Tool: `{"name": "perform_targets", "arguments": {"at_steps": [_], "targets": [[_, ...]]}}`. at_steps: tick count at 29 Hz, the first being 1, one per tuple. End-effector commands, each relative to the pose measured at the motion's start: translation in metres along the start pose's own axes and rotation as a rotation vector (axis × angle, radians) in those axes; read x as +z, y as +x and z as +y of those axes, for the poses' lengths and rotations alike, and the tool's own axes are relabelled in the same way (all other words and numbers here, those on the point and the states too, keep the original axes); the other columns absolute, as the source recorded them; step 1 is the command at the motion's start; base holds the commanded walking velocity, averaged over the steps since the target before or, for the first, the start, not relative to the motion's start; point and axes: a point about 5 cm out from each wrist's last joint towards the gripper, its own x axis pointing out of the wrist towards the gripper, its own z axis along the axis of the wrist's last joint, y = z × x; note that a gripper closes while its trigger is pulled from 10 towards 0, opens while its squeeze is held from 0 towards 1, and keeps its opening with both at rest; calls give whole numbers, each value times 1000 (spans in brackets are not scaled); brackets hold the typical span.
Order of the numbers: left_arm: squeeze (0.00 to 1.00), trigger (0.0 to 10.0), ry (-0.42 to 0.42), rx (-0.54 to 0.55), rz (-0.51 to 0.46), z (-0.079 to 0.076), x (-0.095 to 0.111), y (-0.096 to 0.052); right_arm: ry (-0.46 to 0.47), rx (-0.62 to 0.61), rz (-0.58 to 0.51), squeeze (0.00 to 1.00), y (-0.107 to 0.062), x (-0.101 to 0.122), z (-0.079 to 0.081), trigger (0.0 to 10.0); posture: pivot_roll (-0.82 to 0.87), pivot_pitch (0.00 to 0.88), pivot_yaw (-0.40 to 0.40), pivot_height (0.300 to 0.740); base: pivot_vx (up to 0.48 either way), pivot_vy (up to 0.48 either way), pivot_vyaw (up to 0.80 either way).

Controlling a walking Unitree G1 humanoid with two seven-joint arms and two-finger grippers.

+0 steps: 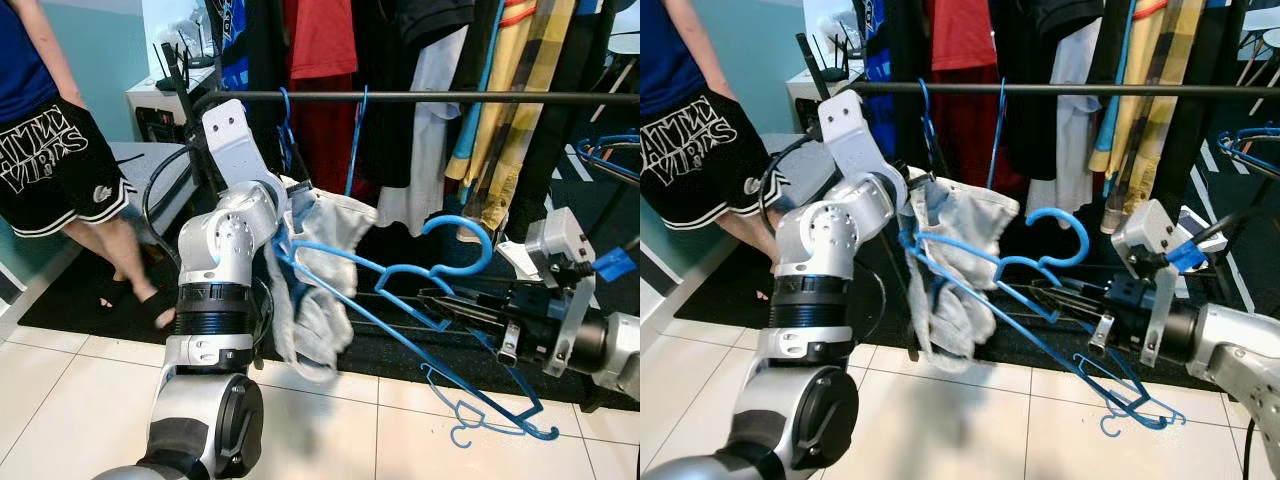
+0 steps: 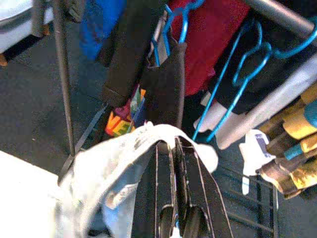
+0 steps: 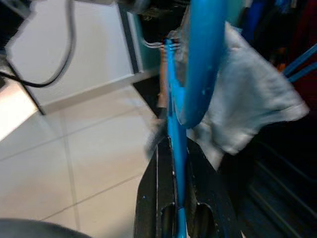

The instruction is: Hang hanger

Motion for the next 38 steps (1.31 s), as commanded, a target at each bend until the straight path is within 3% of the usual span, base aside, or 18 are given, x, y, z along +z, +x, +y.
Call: {"name": "perform_targets", "arguments": {"at_steps": [1,6,16,28,32,38], "targets": [[0,10000,-42,-45,-41,-17,10,-9,-14,-20,22,0,3,0,-1,10000,-159,0,98,740,0,0,0],[0,10000,-64,-70,-34,-27,9,-14,-16,-74,22,0,9,0,-9,10000,-154,0,96,740,0,0,0],[0,10000,-56,-24,-59,-26,3,-12,19,97,-21,0,12,7,14,10000,-161,0,100,740,0,0,0],[0,10000,-71,-17,-66,-32,2,-16,25,64,-11,0,20,7,11,10000,-155,0,96,740,0,0,0],[0,10000,-118,-52,-33,-43,-2,-22,35,-59,30,0,41,3,1,10000,-147,0,94,740,0,0,0],[0,10000,-139,-82,-1,-54,-8,-29,63,-75,0,0,63,8,5,10000,-142,0,92,740,0,0,0]]}}
